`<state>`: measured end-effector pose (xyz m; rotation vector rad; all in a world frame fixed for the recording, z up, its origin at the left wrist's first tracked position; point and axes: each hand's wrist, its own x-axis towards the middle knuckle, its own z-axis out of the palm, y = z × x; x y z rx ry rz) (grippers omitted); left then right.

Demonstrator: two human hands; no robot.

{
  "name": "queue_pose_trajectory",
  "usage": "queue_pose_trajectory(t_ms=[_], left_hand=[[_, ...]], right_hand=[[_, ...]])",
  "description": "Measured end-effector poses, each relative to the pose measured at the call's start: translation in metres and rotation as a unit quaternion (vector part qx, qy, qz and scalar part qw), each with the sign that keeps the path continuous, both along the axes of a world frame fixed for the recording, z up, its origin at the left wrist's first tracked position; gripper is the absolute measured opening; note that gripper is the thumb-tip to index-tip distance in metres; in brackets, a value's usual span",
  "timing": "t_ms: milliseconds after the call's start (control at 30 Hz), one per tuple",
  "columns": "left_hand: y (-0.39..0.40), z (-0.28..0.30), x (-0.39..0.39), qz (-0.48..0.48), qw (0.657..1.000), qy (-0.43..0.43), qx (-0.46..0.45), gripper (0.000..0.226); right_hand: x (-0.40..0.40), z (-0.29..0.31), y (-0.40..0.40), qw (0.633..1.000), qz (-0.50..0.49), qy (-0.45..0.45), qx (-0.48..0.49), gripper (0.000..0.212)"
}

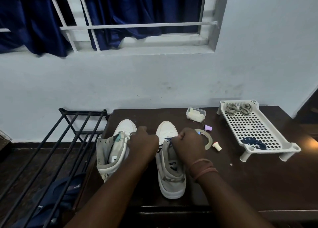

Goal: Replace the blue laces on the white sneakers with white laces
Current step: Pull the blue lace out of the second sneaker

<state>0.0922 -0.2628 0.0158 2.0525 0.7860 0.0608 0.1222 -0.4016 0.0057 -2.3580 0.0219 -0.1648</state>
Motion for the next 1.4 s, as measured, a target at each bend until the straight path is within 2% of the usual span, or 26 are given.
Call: queue_pose_trajectory(t_ms=[67, 100, 167, 267, 300, 367, 433, 500, 567, 633, 700, 767, 800, 900, 967, 1000, 1033, 1067, 1100, 1133, 1167, 1200, 1233, 1267, 1333, 1400], left_hand=[[-0.006, 0.008, -0.008, -0.041, 0.995, -0.060, 0.066, 0.034], [-0.008, 0.010, -0.011, -0.069, 0.991, -0.085, 0.075, 0.026], [-0.012, 0.012, -0.017, -0.116, 0.990, -0.070, 0.046, 0.027], [-0.011, 0.002, -0.011, -0.126, 0.991, -0.013, 0.034, 0.030], [-0.009, -0.001, -0.007, -0.113, 0.993, 0.000, 0.014, 0.027], [-0.005, -0.003, 0.000, -0.095, 0.994, 0.034, -0.048, 0.019], [0.000, -0.003, 0.001, -0.085, 0.986, 0.060, -0.126, 0.012], [0.001, 0.002, -0.003, -0.066, 0.975, 0.059, -0.206, 0.019], [0.000, 0.004, -0.007, -0.051, 0.966, 0.049, -0.250, 0.028], [-0.002, 0.004, -0.007, -0.042, 0.963, 0.045, -0.261, 0.030], [-0.002, 0.005, -0.006, -0.041, 0.964, 0.044, -0.259, 0.030], [-0.002, 0.006, -0.005, -0.046, 0.965, 0.046, -0.255, 0.028], [-0.001, 0.005, -0.005, -0.048, 0.964, 0.049, -0.256, 0.028], [0.001, 0.007, -0.008, -0.047, 0.964, 0.043, -0.257, 0.027], [0.000, 0.007, -0.009, -0.050, 0.962, 0.039, -0.265, 0.027], [0.000, 0.007, -0.009, -0.049, 0.961, 0.038, -0.268, 0.028], [-0.001, 0.006, -0.009, -0.048, 0.961, 0.036, -0.271, 0.029], [-0.002, 0.007, -0.008, -0.048, 0.960, 0.036, -0.274, 0.029], [-0.003, 0.007, -0.008, -0.046, 0.959, 0.036, -0.276, 0.028], [-0.003, 0.006, -0.007, -0.044, 0.959, 0.037, -0.277, 0.028], [-0.004, 0.006, -0.007, -0.042, 0.959, 0.038, -0.278, 0.028], [-0.005, 0.006, -0.006, -0.040, 0.959, 0.038, -0.278, 0.028], [-0.005, 0.006, -0.006, -0.039, 0.959, 0.038, -0.279, 0.028], [-0.005, 0.006, -0.006, -0.040, 0.959, 0.039, -0.278, 0.028], [-0.005, 0.007, -0.005, -0.042, 0.960, 0.040, -0.274, 0.028], [-0.004, 0.007, -0.005, -0.044, 0.961, 0.040, -0.271, 0.028]], right_hand=[[0.005, 0.006, -0.008, 0.998, -0.042, 0.044, 0.036, 0.012], [0.007, 0.008, -0.011, 0.997, -0.042, 0.059, 0.020, 0.013], [0.007, 0.008, -0.012, 0.997, -0.035, 0.054, -0.034, 0.013], [-0.002, -0.001, -0.003, 0.987, 0.052, -0.080, -0.131, 0.019], [-0.006, -0.006, 0.000, 0.975, 0.093, -0.102, -0.174, 0.021], [-0.013, -0.008, 0.005, 0.946, 0.146, -0.088, -0.276, 0.020], [-0.014, -0.005, 0.007, 0.930, 0.153, -0.067, -0.328, 0.018], [-0.011, 0.002, 0.006, 0.943, 0.082, -0.106, -0.303, 0.012], [-0.003, 0.011, -0.004, 0.976, -0.024, -0.089, -0.197, 0.014], [0.005, 0.019, -0.018, 0.985, -0.093, -0.078, -0.119, 0.015], [0.003, 0.020, -0.020, 0.980, -0.080, -0.102, -0.154, 0.022], [-0.006, 0.010, -0.007, 0.970, -0.023, -0.134, -0.203, 0.040], [-0.011, 0.001, 0.001, 0.962, 0.015, -0.145, -0.230, 0.041], [-0.022, -0.012, 0.016, 0.946, 0.086, -0.094, -0.298, 0.014], [-0.018, -0.009, 0.011, 0.943, 0.071, -0.083, -0.313, 0.011], [-0.015, -0.004, 0.008, 0.952, 0.045, -0.081, -0.291, 0.013], [-0.010, 0.003, 0.005, 0.969, 0.012, -0.097, -0.226, 0.014], [-0.007, 0.014, 0.002, 0.991, -0.026, -0.100, -0.091, 0.014], [-0.004, 0.028, -0.001, 0.992, -0.048, -0.076, 0.093, 0.014], [0.000, 0.038, -0.004, 0.960, -0.058, -0.036, 0.273, 0.014], [0.003, 0.044, -0.007, 0.918, -0.066, 0.006, 0.391, 0.013], [0.004, 0.046, -0.010, 0.893, -0.068, 0.033, 0.444, 0.014], [0.005, 0.044, -0.012, 0.897, -0.064, 0.047, 0.435, 0.018], [0.007, 0.040, -0.013, 0.922, -0.058, 0.046, 0.379, 0.021], [0.006, 0.028, -0.011, 0.977, 0.008, 0.011, 0.212, 0.023], [0.004, 0.012, -0.008, 0.993, 0.110, -0.028, 0.000, 0.022]])
